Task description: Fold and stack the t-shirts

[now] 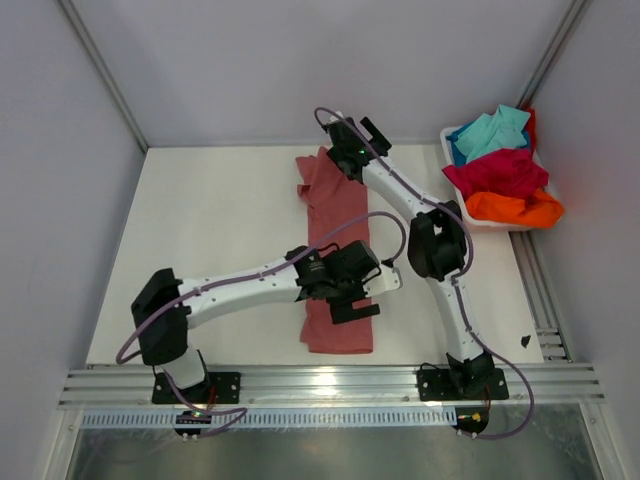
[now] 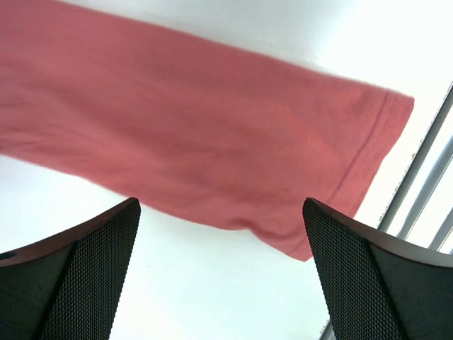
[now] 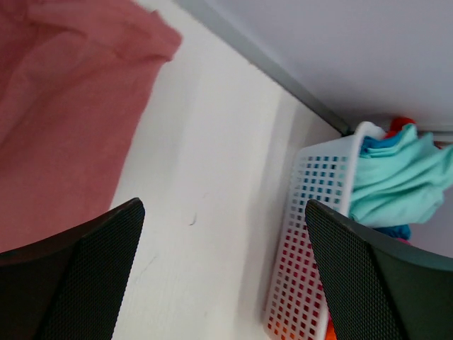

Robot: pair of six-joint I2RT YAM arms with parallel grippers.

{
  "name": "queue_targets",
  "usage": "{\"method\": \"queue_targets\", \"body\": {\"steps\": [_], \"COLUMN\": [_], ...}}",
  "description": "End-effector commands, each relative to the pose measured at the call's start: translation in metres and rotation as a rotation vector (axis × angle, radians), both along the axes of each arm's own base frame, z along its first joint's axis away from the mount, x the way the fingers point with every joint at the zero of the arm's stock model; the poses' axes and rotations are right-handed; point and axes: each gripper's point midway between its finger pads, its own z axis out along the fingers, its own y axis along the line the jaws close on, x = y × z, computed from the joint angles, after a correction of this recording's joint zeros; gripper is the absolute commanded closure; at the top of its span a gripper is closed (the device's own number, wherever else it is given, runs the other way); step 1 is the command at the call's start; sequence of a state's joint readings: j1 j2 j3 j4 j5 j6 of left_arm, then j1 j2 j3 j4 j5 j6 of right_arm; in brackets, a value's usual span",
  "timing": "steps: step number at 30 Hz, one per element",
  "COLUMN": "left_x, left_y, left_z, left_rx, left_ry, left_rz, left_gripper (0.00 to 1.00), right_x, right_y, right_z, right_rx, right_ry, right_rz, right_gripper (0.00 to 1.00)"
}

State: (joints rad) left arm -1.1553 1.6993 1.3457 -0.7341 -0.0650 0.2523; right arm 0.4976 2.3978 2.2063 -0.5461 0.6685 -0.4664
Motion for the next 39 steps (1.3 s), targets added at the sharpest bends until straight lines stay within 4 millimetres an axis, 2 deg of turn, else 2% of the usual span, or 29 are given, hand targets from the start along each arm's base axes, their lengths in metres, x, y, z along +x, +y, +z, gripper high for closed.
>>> {"method": "queue_targets", "body": {"steps": [1,3,4,5,6,7,8,9,10,12,13,14,15,16,17,19,20,21,22,26,28,31,32,34,35,36,37,38,39], "left_x": [0.033,0.052,0.059,0.067,0.090,0.097,0.105,0.113,0.126,0.134,0.140,0.137,0.135,0.136,0.130,0.123,0.123,0.120,0.119,0.117,0.123,0.145,0.155,0.186,0.204,0.220,0.243,0.267,0.280], "left_y": [-0.014,0.004,0.015,0.026,0.048,0.065,0.077,0.088,0.114,0.135,0.149,0.158,0.162,0.173,0.175,0.176,0.181,0.181,0.181,0.184,0.183,0.181,0.177,0.173,0.169,0.169,0.168,0.163,0.162], "left_z": [0.103,0.122,0.141,0.146,0.160,0.180,0.184,0.194,0.207,0.211,0.213,0.218,0.211,0.209,0.211,0.194,0.191,0.189,0.183,0.148,0.133,0.115,0.121,0.108,0.124,0.125,0.101,0.127,0.124], "left_rx": [-0.260,-0.285,-0.325,-0.339,-0.352,-0.401,-0.413,-0.440,-0.448,-0.457,-0.465,-0.494,-0.505,-0.500,-0.530,-0.535,-0.541,-0.549,-0.527,-0.438,-0.412,-0.397,-0.417,-0.404,-0.428,-0.424,-0.381,-0.429,-0.420], "left_ry": [-0.215,-0.271,-0.308,-0.329,-0.406,-0.454,-0.482,-0.515,-0.571,-0.608,-0.612,-0.607,-0.580,-0.573,-0.555,-0.488,-0.470,-0.458,-0.448,-0.397,-0.388,-0.368,-0.368,-0.347,-0.379,-0.390,-0.349,-0.381,-0.360], "left_rz": [0.081,0.161,0.202,0.242,0.352,0.418,0.474,0.520,0.605,0.672,0.711,0.726,0.738,0.759,0.748,0.730,0.731,0.724,0.690,0.619,0.627,0.664,0.680,0.715,0.724,0.743,0.769,0.782,0.797], "left_gripper": [0.01,0.01,0.01,0.01,0.01,0.01,0.01,0.01,0.01,0.01,0.01,0.01,0.01,0.01,0.01,0.01,0.01,0.01,0.01,0.01,0.01,0.01,0.01,0.01,0.01,0.01,0.01,0.01,0.01], "right_x": [-0.006,-0.018,-0.024,-0.034,-0.045,-0.054,-0.065,-0.083,-0.093,-0.115,-0.132,-0.143,-0.152,-0.170,-0.184,-0.212,-0.226,-0.236,-0.252,-0.286,-0.292,-0.295,-0.296,-0.300,-0.303,-0.305,-0.308,-0.312,-0.314], "right_y": [-0.013,-0.023,-0.029,-0.038,-0.046,-0.053,-0.064,-0.076,-0.084,-0.101,-0.102,-0.104,-0.097,-0.087,-0.084,-0.074,-0.072,-0.067,-0.059,-0.045,-0.041,-0.038,-0.033,-0.025,-0.017,-0.013,-0.010,-0.001,0.004], "right_z": [0.098,0.119,0.126,0.117,0.144,0.152,0.141,0.169,0.172,0.156,0.176,0.152,0.149,0.159,0.128,0.123,0.093,0.081,0.056,0.022,0.014,0.009,0.008,0.002,0.000,-0.006,-0.008,-0.010,-0.014], "right_rx": [0.084,0.100,0.112,0.098,0.161,0.186,0.191,0.289,0.323,0.363,0.462,0.466,0.491,0.504,0.481,0.477,0.463,0.454,0.464,0.510,0.518,0.517,0.533,0.550,0.555,0.546,0.537,0.522,0.511], "right_ry": [-0.217,-0.268,-0.288,-0.277,-0.348,-0.373,-0.356,-0.432,-0.442,-0.395,-0.422,-0.364,-0.336,-0.315,-0.237,-0.189,-0.118,-0.077,-0.002,0.122,0.162,0.224,0.241,0.280,0.296,0.325,0.341,0.355,0.374], "right_rz": [-0.065,-0.103,-0.123,-0.153,-0.191,-0.219,-0.244,-0.296,-0.315,-0.327,-0.282,-0.244,-0.166,-0.018,0.039,0.201,0.244,0.304,0.375,0.495,0.517,0.529,0.551,0.577,0.603,0.616,0.632,0.669,0.681], "right_gripper": [0.01,0.01,0.01,0.01,0.01,0.01,0.01,0.01,0.01,0.01,0.01,0.01,0.01,0.01,0.01,0.01,0.01,0.01,0.01,0.01,0.01,0.01,0.01,0.01,0.01,0.01,0.01,0.01,0.01]}}
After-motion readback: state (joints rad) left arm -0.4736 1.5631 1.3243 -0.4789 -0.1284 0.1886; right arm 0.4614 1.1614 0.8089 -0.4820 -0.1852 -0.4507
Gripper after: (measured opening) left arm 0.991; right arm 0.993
